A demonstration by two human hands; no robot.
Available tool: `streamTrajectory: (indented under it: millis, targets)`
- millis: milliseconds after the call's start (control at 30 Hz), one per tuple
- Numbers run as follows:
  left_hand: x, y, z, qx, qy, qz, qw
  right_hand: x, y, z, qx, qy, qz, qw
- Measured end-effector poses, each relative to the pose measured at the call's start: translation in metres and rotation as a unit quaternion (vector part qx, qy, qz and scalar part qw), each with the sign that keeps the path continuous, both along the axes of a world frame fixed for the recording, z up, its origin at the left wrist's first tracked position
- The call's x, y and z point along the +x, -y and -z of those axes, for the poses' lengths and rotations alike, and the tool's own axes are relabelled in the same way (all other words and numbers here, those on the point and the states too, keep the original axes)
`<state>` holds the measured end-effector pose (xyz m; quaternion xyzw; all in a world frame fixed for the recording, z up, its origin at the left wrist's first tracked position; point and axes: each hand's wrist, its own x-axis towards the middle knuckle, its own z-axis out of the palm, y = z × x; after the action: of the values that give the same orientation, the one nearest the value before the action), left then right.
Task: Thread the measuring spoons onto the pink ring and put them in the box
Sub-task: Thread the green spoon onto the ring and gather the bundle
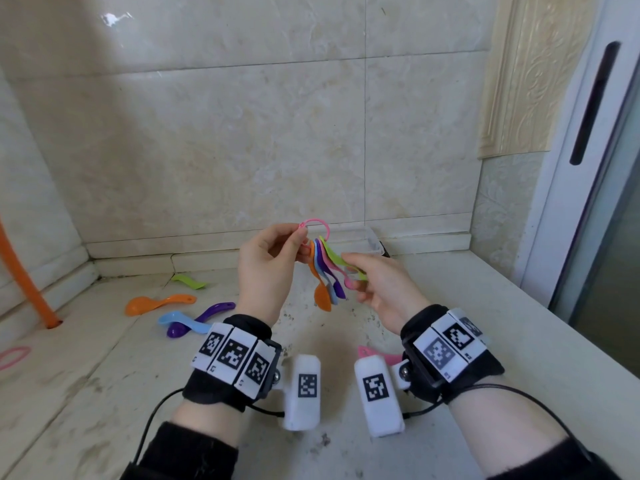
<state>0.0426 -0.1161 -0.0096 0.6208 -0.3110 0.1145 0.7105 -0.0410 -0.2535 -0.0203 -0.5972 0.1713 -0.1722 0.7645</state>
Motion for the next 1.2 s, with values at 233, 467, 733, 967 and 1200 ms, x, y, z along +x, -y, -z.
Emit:
streamTrajectory:
  millis: [233, 467, 733, 967, 1200]
  targets:
    - [0.001, 0.0, 0.002, 0.019, -0.01, 0.008, 1.0, -0.002, -0.002, 0.004, -0.089, -0.06, -0.007, 0.994]
    - [-0.007, 0.001, -0.001, 0.04, -0.033, 0.041, 0.998, -0.003, -0.002, -0.007, -0.066, 0.091, 0.056, 0.992]
    - [-0.01, 0.004, -0.002, 0.061, -0.038, 0.114, 0.991, -0.007, -0.008, -0.01, -0.159, 0.182, 0.06, 0.969]
    - [-0.009, 0.003, -0.001, 0.074, -0.04, 0.103, 0.991, -0.004, -0.005, -0.006, -0.165, 0.168, 0.067, 0.969]
    - [-0.008, 0.0, -0.001, 0.087, -0.033, 0.071, 0.993, -0.004, -0.006, -0.005, -0.205, 0.178, 0.035, 0.962]
